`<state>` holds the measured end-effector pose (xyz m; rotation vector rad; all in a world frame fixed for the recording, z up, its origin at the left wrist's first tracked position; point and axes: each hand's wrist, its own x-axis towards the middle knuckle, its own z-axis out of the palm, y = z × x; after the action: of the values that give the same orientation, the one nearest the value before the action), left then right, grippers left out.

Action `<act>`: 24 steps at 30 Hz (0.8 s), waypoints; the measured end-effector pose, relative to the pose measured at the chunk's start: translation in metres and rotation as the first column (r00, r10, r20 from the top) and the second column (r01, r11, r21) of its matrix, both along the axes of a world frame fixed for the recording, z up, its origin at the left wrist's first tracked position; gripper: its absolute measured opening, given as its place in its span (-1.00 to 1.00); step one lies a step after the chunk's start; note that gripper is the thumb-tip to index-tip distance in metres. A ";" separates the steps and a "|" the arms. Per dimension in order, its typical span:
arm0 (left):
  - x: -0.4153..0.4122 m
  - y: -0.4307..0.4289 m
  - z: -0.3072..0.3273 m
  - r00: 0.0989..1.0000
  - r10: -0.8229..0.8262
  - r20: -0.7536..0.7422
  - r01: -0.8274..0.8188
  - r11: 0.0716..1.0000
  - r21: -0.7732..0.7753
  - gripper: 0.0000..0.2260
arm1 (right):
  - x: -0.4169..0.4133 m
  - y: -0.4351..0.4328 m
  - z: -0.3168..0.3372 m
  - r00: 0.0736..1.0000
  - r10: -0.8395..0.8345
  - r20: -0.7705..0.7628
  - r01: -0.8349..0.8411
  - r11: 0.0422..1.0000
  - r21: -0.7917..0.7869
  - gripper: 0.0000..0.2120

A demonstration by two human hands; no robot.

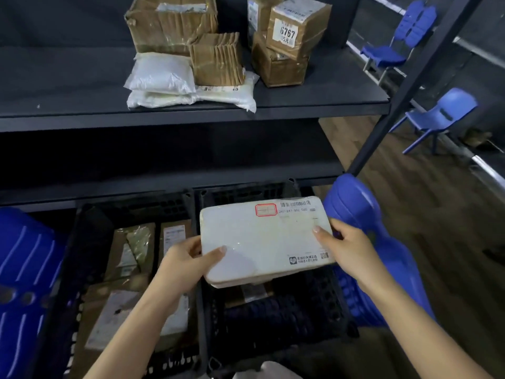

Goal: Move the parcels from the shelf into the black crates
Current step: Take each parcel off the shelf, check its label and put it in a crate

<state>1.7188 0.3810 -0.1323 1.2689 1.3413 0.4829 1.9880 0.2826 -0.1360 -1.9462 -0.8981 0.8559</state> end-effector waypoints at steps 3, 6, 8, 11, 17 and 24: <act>0.010 -0.015 -0.024 0.998 -0.028 -0.053 0.025 0.998 -0.057 -0.90 | 0.009 -0.013 -0.023 0.999 0.036 -0.012 -0.036 0.998 -0.055 -0.77; 0.019 -0.031 -0.051 0.995 -0.032 -0.097 0.017 0.989 -0.149 -0.90 | 0.017 -0.022 -0.048 0.996 0.084 -0.017 -0.085 0.987 -0.136 -0.81; 0.024 -0.041 -0.070 0.993 0.015 -0.115 -0.038 0.980 -0.198 -0.87 | 0.019 -0.027 -0.068 0.993 0.114 -0.028 -0.118 0.976 -0.183 -0.81; 0.031 -0.054 -0.099 0.972 0.021 -0.233 -0.071 0.976 -0.205 -0.79 | 0.018 -0.035 -0.097 0.987 0.143 -0.071 -0.156 0.958 -0.242 -0.78; 0.038 -0.066 -0.157 0.903 -0.055 -0.426 -0.061 0.965 -0.254 -0.76 | 0.017 -0.045 -0.150 0.984 0.147 -0.103 -0.177 0.901 -0.397 -0.77; 0.044 -0.066 -0.202 0.802 -0.188 -0.567 0.008 0.953 -0.304 -0.66 | 0.009 -0.047 -0.201 0.978 0.174 -0.112 -0.207 0.807 -0.552 -0.79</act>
<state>1.7624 0.3145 -0.3345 1.2817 1.7748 -0.2174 1.9966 0.2354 -0.3373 -2.3376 -0.8827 1.4168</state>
